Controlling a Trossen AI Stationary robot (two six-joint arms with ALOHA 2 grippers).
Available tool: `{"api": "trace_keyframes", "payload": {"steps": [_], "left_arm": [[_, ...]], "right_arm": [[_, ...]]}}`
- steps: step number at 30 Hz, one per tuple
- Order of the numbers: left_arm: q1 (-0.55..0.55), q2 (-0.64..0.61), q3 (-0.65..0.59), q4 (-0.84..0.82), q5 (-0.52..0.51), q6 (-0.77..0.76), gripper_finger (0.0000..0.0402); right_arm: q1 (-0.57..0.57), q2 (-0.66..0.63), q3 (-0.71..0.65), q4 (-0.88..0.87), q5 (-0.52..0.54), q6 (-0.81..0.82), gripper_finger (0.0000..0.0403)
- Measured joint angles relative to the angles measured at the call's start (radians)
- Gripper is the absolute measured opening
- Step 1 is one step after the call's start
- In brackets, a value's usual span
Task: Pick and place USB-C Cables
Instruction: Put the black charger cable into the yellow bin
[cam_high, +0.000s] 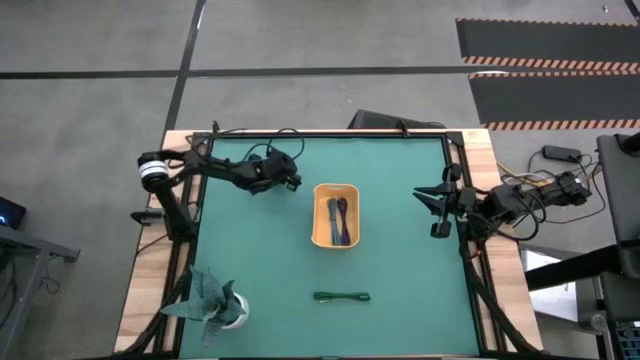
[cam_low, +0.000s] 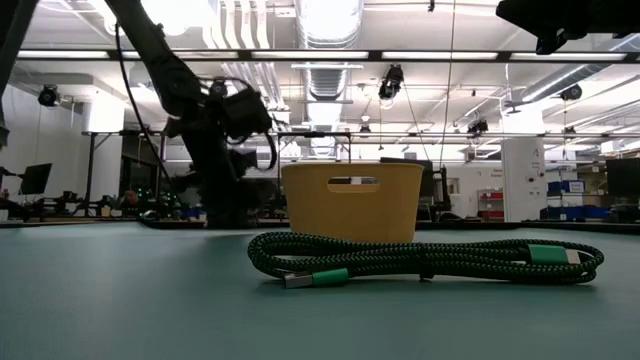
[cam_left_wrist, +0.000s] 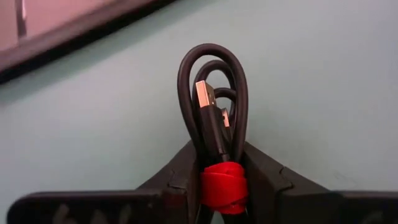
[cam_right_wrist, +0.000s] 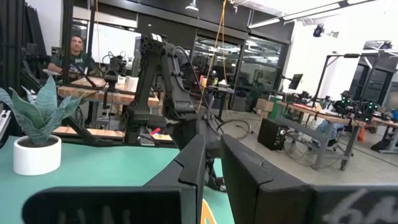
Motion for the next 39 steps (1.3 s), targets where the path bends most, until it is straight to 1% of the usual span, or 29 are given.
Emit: {"api": "trace_keyframes", "payload": {"steps": [5, 9, 13, 17, 21, 25, 28, 31, 36, 39], "left_arm": [[-0.018, -0.111, -0.001, 0.013, -0.010, 0.080, 0.0072], [-0.061, -0.210, 0.002, 0.025, -0.013, 0.175, 0.0072], [-0.135, -0.298, -0.007, 0.103, -0.018, 0.263, 0.0072], [-0.239, -0.356, -0.013, 0.217, -0.017, 0.354, 0.0072], [-0.354, -0.367, -0.014, 0.352, -0.016, 0.468, 0.0078], [-0.455, -0.354, -0.011, 0.499, -0.011, 0.564, 0.0084], [-0.505, -0.354, -0.012, 0.558, -0.010, 0.570, 0.0086], [-0.540, -0.354, -0.012, 0.582, -0.011, 0.570, 0.0086], [-0.583, -0.332, -0.012, 0.628, -0.011, 0.560, 0.0078], [-0.599, -0.304, -0.012, 0.688, -0.010, 0.564, 0.0077]], "right_arm": [[0.000, 0.000, 0.000, 0.000, 0.000, -0.002, 0.0043], [0.000, 0.000, 0.000, 0.000, 0.000, 0.000, 0.0043], [0.000, 0.000, 0.000, 0.000, 0.000, -0.003, 0.0043], [0.000, 0.000, 0.000, 0.001, 0.000, -0.002, 0.0043], [0.000, 0.001, 0.000, 0.001, -0.004, 0.006, 0.0043], [0.000, 0.006, 0.000, 0.006, -0.031, 0.009, 0.0043], [0.000, 0.007, 0.000, 0.009, -0.037, 0.008, 0.0043], [0.000, 0.008, 0.000, 0.009, -0.037, 0.008, 0.0043], [0.000, 0.008, 0.000, 0.016, -0.037, 0.008, 0.0043], [0.000, 0.008, 0.000, 0.028, -0.038, 0.008, 0.0043]]}}
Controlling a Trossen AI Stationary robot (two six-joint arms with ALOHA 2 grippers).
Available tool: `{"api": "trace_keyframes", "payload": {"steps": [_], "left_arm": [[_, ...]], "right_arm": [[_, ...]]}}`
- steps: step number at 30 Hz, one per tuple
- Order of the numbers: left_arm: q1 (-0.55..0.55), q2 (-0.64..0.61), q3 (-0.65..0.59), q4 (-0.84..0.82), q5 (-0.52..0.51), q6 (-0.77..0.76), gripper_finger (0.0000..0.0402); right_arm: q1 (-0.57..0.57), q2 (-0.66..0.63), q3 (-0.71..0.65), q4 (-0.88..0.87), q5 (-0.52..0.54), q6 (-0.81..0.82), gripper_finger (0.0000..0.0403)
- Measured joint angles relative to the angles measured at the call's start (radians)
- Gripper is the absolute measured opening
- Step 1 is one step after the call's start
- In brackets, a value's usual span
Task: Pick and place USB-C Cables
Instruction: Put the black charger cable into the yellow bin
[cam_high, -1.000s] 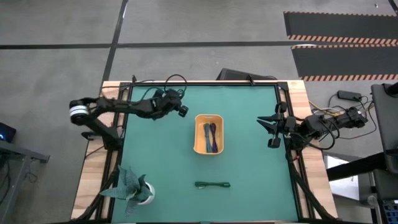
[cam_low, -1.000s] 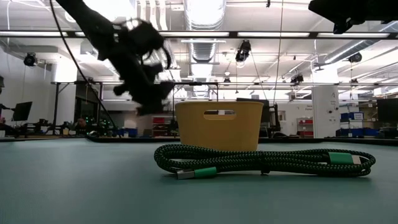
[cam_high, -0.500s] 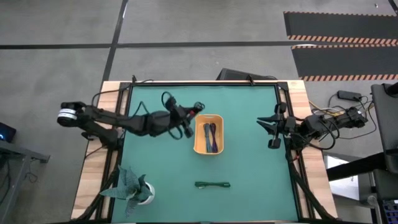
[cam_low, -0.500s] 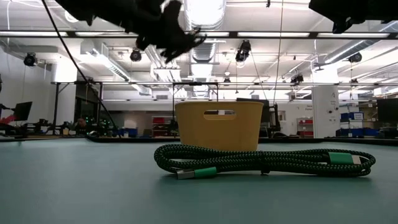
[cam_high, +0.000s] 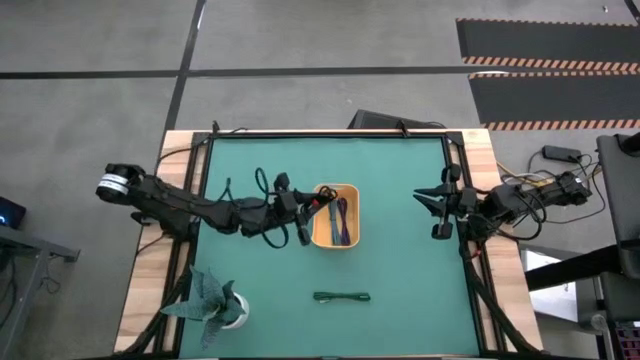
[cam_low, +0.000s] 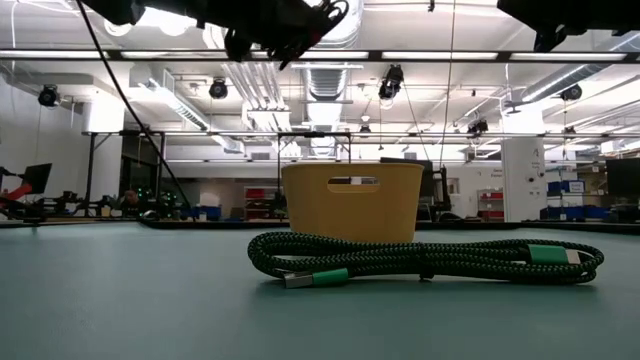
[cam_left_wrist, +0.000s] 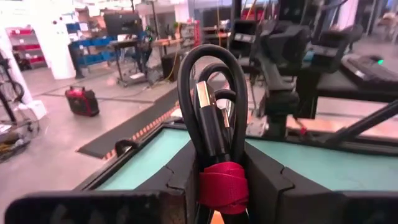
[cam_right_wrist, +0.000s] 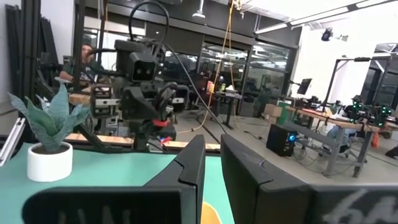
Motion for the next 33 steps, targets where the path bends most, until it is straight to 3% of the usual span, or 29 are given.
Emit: {"api": "trace_keyframes", "payload": {"steps": [11, 16, 21, 28, 33], "left_arm": [[-0.004, 0.132, 0.024, 0.210, 0.132, 0.032, 0.0076], [-0.003, 0.154, 0.044, 0.221, 0.196, 0.056, 0.0076], [-0.005, 0.151, 0.043, 0.229, 0.284, 0.087, 0.0075], [-0.006, 0.150, 0.033, 0.241, 0.408, 0.106, 0.0075], [-0.007, 0.139, 0.002, 0.287, 0.434, 0.111, 0.0075]], "right_arm": [[0.000, 0.003, 0.000, 0.022, -0.037, 0.000, 0.0043], [0.000, 0.040, 0.000, 0.108, -0.176, -0.014, 0.0043], [0.000, 0.127, 0.000, 0.253, -0.284, -0.045, 0.0043], [0.000, 0.296, 0.000, 0.448, -0.288, -0.094, 0.0043], [0.000, 0.407, 0.000, 0.580, -0.288, -0.114, 0.0043]]}}
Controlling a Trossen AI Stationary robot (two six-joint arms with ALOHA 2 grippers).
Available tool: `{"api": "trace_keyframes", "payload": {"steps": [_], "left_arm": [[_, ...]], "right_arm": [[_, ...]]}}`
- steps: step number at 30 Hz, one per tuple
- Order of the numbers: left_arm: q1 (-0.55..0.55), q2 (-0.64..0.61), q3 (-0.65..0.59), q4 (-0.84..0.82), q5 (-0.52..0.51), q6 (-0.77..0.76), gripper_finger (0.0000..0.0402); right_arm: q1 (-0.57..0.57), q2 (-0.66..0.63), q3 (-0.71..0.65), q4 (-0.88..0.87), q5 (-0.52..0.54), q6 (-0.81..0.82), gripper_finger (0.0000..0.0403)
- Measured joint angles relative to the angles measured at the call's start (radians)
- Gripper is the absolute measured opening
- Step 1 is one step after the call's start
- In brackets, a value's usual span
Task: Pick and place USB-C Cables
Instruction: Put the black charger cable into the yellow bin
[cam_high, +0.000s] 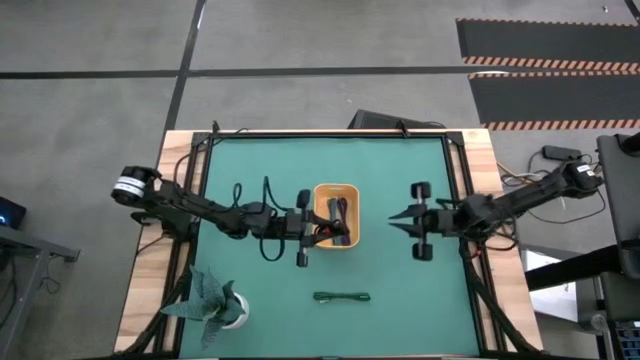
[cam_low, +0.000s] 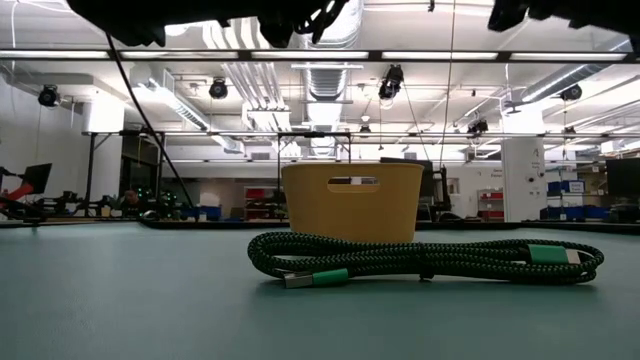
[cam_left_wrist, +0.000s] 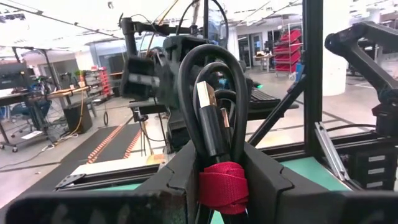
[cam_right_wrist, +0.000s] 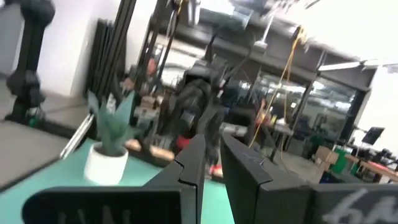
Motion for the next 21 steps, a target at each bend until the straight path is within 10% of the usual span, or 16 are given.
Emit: {"api": "trace_keyframes", "payload": {"steps": [21], "left_arm": [[-0.003, -0.083, -0.073, 0.003, 0.024, 0.104, 0.0075]], "right_arm": [[0.000, 0.508, 0.322, 0.029, 0.009, 0.045, 0.0043]]}}
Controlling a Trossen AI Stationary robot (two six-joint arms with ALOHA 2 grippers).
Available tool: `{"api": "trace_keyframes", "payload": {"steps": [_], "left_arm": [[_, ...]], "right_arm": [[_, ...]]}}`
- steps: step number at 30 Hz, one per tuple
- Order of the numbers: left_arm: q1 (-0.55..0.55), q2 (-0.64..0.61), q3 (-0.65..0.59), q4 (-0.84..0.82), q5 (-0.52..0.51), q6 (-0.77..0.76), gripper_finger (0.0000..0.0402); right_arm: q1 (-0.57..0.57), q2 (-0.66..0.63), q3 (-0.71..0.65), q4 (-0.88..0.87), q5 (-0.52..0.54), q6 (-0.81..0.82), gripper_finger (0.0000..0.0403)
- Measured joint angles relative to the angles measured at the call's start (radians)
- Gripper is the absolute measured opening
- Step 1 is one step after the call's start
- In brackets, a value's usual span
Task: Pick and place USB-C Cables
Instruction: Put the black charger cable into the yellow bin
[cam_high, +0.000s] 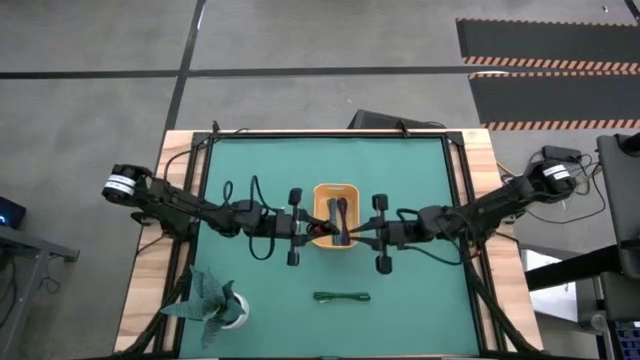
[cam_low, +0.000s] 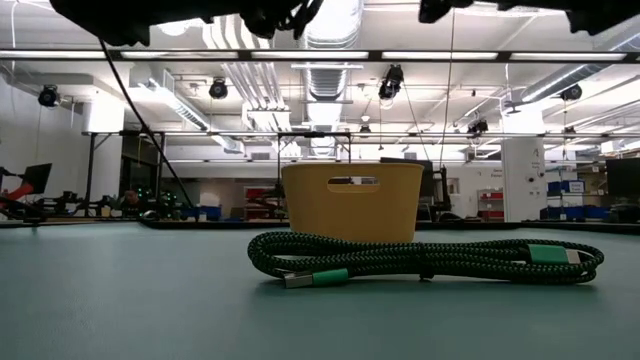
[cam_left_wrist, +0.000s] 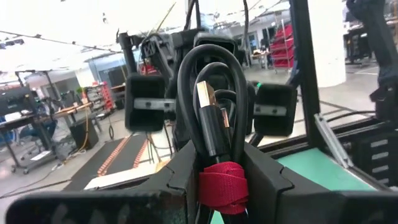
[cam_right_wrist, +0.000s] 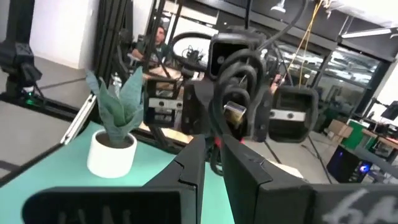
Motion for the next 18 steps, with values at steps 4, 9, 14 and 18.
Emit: {"api": "trace_keyframes", "payload": {"steps": [4, 9, 14, 18], "left_arm": [[-0.002, -0.031, -0.002, -0.001, 0.025, 0.002, 0.0075], [-0.003, -0.046, -0.006, -0.007, 0.028, 0.053, 0.0075], [-0.003, -0.050, -0.008, -0.008, 0.025, 0.098, 0.0075], [-0.001, -0.050, -0.010, -0.007, 0.015, 0.112, 0.0075]], "right_arm": [[0.000, 0.056, 0.059, -0.013, 0.049, -0.017, 0.0043], [-0.001, 0.088, 0.105, -0.008, 0.162, -0.034, 0.0043], [0.000, 0.086, 0.106, -0.003, 0.176, -0.036, 0.0043], [0.000, 0.077, 0.105, -0.009, 0.176, -0.025, 0.0043]]}}
